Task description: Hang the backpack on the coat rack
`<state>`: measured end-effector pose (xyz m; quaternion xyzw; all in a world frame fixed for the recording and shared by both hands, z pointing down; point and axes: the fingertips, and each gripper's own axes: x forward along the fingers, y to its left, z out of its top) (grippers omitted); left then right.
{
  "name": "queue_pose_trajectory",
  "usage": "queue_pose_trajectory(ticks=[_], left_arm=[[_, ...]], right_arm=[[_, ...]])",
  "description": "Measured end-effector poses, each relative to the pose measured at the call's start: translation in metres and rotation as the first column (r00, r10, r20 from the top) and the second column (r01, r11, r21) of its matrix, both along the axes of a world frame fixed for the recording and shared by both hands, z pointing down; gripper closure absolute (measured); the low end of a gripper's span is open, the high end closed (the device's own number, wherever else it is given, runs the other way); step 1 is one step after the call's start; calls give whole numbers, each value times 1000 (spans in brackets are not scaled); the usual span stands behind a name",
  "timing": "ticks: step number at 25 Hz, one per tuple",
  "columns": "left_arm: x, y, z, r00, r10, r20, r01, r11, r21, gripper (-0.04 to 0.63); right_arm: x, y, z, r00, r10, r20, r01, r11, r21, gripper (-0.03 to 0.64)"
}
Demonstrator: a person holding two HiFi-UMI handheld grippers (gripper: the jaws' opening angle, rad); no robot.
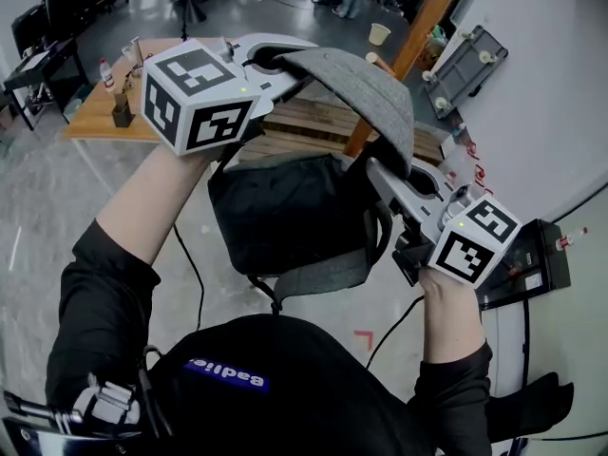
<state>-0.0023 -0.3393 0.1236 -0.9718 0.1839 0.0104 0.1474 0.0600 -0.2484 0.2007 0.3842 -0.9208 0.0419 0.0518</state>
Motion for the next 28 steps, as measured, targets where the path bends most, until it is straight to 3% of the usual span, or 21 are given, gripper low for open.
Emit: queue_pose_trajectory(ticks=[11, 19, 28], left_arm=[[36, -55, -24, 997, 56, 58, -47, 989, -143, 563], [55, -86, -9, 984, 101, 144, -61, 963, -261, 563], [79, -105, 26, 965, 134, 226, -48, 935, -351, 563]], right_arm=[[21, -44, -29, 981, -38, 189, 67, 987, -148, 583], [24, -66, -27, 926, -73, 370, 171, 956, -240, 581], [35, -80, -7, 879, -73, 471, 236, 925, -297, 583]])
